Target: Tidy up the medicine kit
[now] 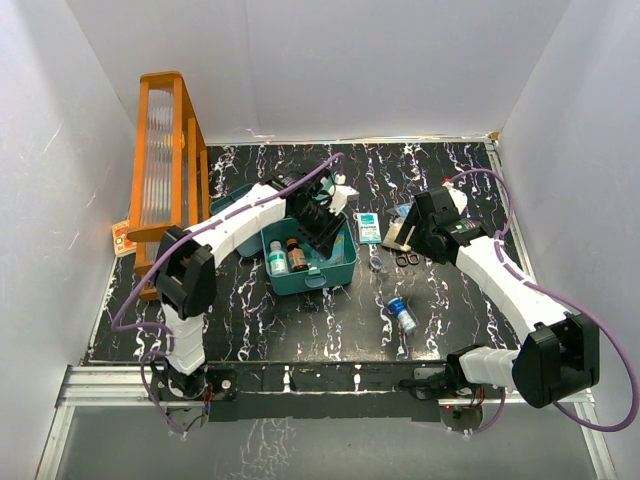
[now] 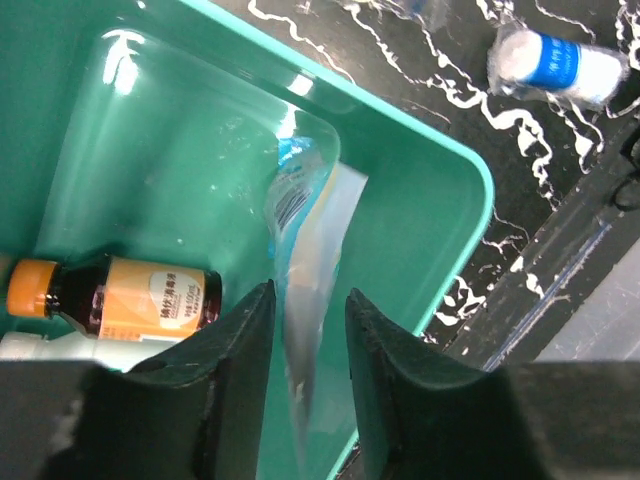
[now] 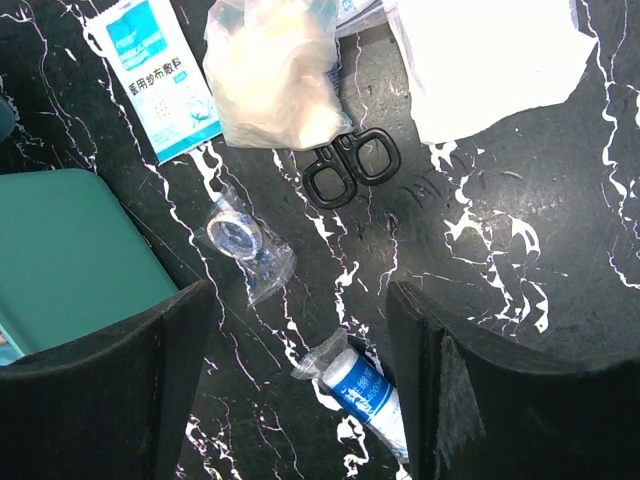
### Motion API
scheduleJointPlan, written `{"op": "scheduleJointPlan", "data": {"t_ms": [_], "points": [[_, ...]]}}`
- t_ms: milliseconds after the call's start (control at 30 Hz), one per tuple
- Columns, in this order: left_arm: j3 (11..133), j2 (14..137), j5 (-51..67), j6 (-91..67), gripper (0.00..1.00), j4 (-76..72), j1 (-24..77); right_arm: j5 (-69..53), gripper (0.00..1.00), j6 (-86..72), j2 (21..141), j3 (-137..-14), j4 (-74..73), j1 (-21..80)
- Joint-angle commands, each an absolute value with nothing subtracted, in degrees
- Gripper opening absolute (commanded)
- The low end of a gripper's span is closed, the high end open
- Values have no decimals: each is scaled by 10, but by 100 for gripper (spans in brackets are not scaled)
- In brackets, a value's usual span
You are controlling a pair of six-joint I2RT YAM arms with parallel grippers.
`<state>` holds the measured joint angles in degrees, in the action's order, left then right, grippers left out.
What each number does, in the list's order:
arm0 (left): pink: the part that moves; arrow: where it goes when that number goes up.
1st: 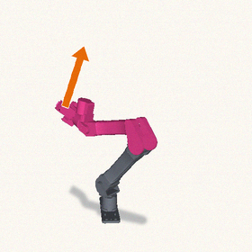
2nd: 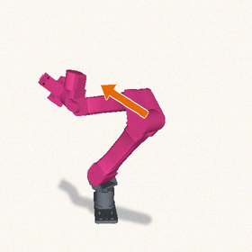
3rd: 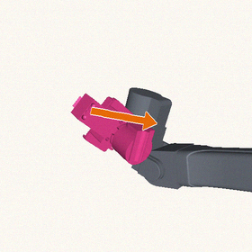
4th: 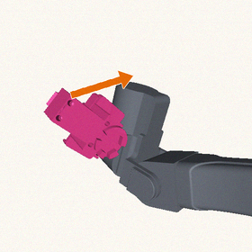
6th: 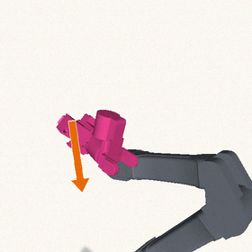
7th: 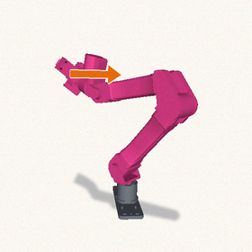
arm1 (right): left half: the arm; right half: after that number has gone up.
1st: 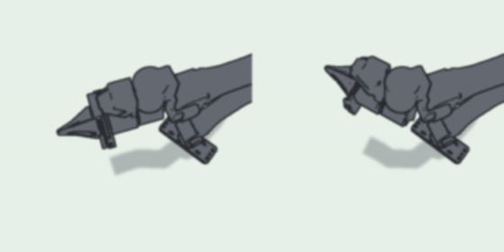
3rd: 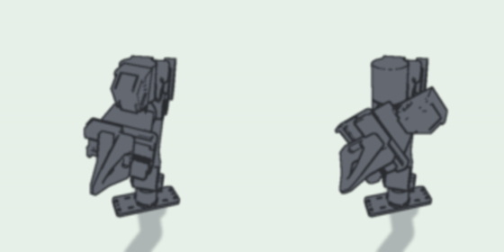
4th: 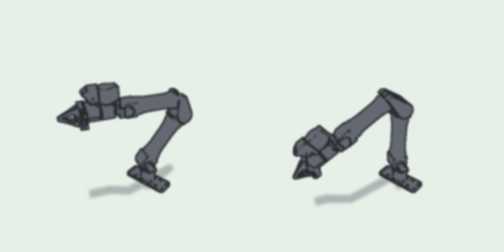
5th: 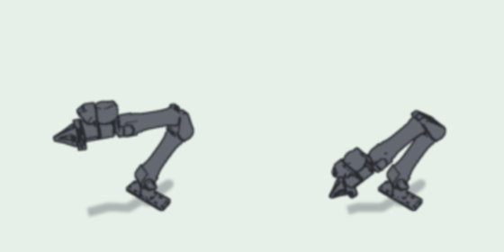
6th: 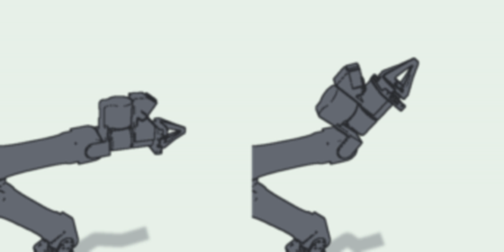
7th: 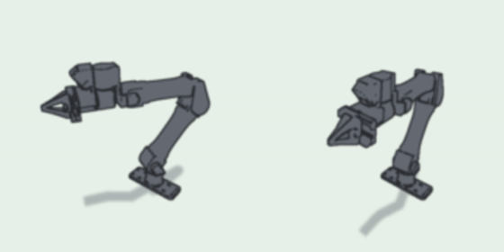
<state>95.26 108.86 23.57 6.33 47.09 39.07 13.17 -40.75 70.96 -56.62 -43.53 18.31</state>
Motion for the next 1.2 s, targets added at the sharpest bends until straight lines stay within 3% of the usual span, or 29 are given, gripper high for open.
{"op": "scheduleJointPlan", "data": {"t_ms": [0, 133, 433, 700, 867, 1167], "points": [[1009, 1114, 198, 65, 39, 489, 387, 131, 67, -407, 695, -583, -420, 182], [1016, 1093, 139, 56, 52, 474, 386, 132, 67, -407, 695, -585, -418, 182], [1005, 1028, 68, 24, 61, 440, 386, 130, 67, -410, 696, -574, -409, 182], [845, 920, -63, -108, 75, 294, 386, 127, 67, -410, 701, -569, -400, 181], [725, 877, -63, -173, 63, 178, 390, 121, 67, -411, 709, -560, -390, 182], [717, 957, -100, -158, 36, 122, 413, 126, 67, -415, 714, -557, -385, 182]]}}
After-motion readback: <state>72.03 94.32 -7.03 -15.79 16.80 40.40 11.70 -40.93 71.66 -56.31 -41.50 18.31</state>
